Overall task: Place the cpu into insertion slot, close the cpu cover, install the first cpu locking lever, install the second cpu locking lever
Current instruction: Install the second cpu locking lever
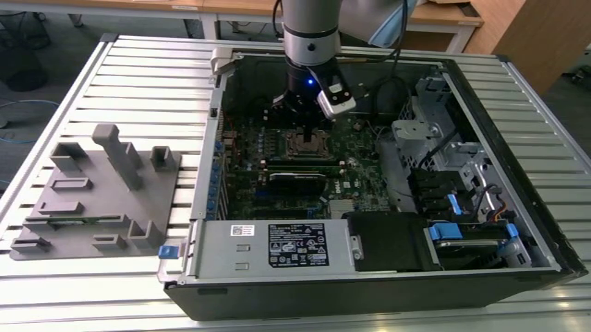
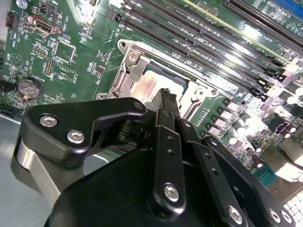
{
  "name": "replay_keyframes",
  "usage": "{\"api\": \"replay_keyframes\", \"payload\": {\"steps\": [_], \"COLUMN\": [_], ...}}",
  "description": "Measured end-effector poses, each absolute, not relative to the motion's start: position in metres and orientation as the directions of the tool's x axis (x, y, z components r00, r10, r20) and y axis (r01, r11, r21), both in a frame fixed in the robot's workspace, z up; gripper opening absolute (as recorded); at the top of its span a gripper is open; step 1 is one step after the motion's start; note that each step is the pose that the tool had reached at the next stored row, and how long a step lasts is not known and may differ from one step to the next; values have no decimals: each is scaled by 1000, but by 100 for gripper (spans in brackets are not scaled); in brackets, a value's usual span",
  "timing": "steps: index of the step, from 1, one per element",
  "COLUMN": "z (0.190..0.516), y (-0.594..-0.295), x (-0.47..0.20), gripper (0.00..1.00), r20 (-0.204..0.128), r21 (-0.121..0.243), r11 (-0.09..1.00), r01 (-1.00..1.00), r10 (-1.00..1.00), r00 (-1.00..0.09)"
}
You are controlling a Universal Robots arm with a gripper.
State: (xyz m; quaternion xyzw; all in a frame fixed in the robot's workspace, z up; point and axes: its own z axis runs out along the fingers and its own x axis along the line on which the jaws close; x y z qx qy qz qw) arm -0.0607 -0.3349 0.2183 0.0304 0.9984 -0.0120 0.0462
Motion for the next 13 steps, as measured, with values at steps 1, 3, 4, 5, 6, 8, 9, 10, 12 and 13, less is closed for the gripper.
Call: {"api": "replay_keyframes", "payload": {"steps": [1, 3, 4, 5, 6, 8, 9, 10, 12, 13], "z": [218, 218, 219, 219, 219, 220, 220, 220, 220, 220], "y": [-335, -335, -335, -335, -335, -335, -335, -335, -335, -335], "x": [-61, -61, -61, -61, -61, -61, -61, -61, -61, -61], "gripper": [11, 11, 11, 11, 11, 11, 11, 11, 11, 11], "r20": [-93, -93, -93, -93, -93, -93, -93, -93, -93, -93], "r21": [-21, -21, -21, -22, -21, -21, -21, -21, -21, -21], "r11": [998, 998, 998, 998, 998, 998, 998, 998, 998, 998], "r01": [62, 62, 62, 62, 62, 62, 62, 62, 62, 62], "r10": [60, 60, 60, 60, 60, 60, 60, 60, 60, 60], "r00": [-994, -994, -994, -994, -994, -994, -994, -994, -994, -994]}}
